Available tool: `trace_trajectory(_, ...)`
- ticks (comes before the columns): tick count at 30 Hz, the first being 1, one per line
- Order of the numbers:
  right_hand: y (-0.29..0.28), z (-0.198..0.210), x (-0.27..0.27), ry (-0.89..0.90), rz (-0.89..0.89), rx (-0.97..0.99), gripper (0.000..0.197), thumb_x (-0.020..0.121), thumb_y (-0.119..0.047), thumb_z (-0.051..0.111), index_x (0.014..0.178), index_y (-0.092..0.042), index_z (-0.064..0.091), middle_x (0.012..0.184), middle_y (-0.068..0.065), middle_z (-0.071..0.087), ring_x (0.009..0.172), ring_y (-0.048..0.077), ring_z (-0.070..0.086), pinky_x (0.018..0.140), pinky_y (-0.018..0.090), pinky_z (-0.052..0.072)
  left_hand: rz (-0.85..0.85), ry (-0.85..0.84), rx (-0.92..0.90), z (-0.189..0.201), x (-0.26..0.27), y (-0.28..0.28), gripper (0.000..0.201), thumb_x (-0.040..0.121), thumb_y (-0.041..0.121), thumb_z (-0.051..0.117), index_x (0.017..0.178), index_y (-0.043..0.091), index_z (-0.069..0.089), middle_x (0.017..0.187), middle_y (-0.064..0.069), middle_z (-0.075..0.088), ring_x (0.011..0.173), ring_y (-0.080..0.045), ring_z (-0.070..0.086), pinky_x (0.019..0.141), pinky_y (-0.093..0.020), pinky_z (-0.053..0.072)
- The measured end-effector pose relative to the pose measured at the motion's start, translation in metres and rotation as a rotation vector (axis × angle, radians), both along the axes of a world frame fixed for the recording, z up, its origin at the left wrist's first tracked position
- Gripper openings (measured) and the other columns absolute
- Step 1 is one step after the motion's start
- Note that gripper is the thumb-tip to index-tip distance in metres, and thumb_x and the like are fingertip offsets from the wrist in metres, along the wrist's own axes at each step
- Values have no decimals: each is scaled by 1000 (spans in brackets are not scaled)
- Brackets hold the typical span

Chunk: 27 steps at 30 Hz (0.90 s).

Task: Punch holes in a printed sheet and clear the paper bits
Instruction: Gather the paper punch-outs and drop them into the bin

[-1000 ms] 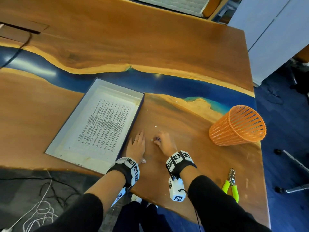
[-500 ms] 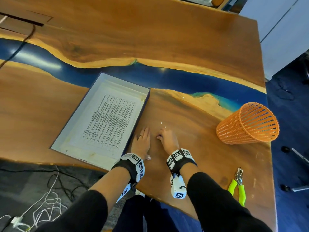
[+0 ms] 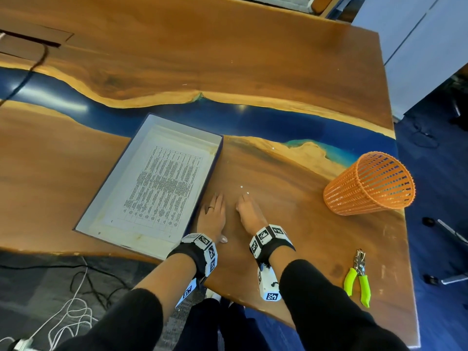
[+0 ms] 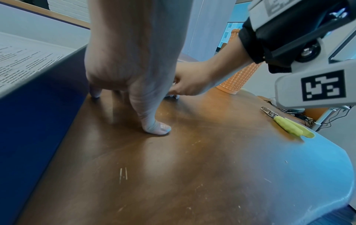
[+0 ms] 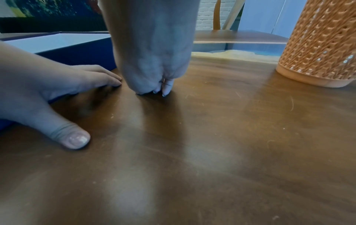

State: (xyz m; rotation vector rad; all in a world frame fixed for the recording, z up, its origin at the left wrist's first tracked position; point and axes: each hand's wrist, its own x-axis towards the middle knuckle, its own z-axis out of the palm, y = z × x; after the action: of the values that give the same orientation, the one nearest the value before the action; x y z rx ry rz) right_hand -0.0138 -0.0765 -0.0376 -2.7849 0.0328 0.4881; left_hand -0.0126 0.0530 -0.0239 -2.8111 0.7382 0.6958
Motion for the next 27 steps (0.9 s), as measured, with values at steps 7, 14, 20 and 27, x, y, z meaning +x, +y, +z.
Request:
trace_trajectory(7,-10,-1,-3,-15,-162,187,9,92,-1,47,97,2,54,108,21,55,93,38,57,79,41,44,-5,-5,7,0,-2,-1,129,66,47,78,148,-2,-9,159,-12,-14,149,-23,-3,114,-40,29)
trace_trajectory(14,-10,5,0,-10,-159,249,17,87,-10,60,100,-1,63,109,18,62,97,34,61,86,42,49,-5,-2,21,0,-1,-1,128,67,47,77,148,-2,-10,159,-13,-14,148,-24,-4,115,-40,28)
trace_trajectory(20,-5,8,-1,14,-96,93,20,92,-14,54,101,1,64,108,16,62,97,34,60,80,38,46,-5,7,21,0,-1,-2,128,68,46,77,147,-2,-11,158,-13,-16,148,-24,-5,115,-40,28)
trace_trajectory(27,-4,7,-4,-20,-97,92,16,93,-10,51,94,2,62,104,16,60,94,35,60,76,39,45,13,11,3,1,-2,-2,128,67,41,79,147,-2,-11,159,-13,-14,149,-23,-2,115,-39,28)
